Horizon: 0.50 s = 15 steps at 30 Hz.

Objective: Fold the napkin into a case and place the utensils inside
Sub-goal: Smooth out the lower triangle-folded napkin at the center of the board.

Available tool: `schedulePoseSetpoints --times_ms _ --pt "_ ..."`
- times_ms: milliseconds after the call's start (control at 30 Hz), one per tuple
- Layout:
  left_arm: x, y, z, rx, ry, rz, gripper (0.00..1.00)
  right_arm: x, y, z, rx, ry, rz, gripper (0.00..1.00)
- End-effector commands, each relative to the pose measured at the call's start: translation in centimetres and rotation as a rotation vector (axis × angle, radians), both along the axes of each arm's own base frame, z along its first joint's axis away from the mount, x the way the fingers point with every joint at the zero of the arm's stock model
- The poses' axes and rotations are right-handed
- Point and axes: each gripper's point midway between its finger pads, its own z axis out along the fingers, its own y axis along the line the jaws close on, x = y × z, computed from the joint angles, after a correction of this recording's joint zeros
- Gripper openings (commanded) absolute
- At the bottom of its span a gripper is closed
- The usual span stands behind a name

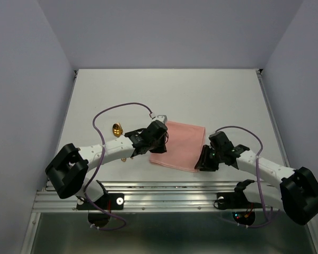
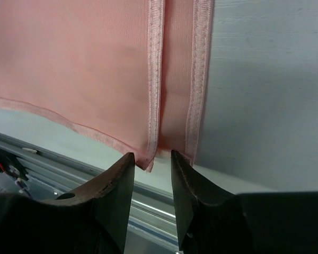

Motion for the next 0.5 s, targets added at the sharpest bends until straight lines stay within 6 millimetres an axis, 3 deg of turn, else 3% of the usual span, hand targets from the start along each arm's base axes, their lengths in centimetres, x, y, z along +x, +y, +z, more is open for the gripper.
schedulePoseSetpoints --times_ms 0,367,467 --pt "0.4 -0.2 0.5 0.002 -0.034 -0.002 0.05 -0.3 -0.1 -1.1 -0.038 0.004 0.033 0.36" --pt "-0.1 0.2 -0.4 0.025 -0.020 -0.008 0.05 1.3 -1.1 0.6 -0.080 -0.072 -0.063 0.02" --pt "-0.1 0.4 -0.6 0.034 -0.021 -0.009 0.05 1.7 -1.1 1.0 -0.076 -0.084 -0.076 0.01"
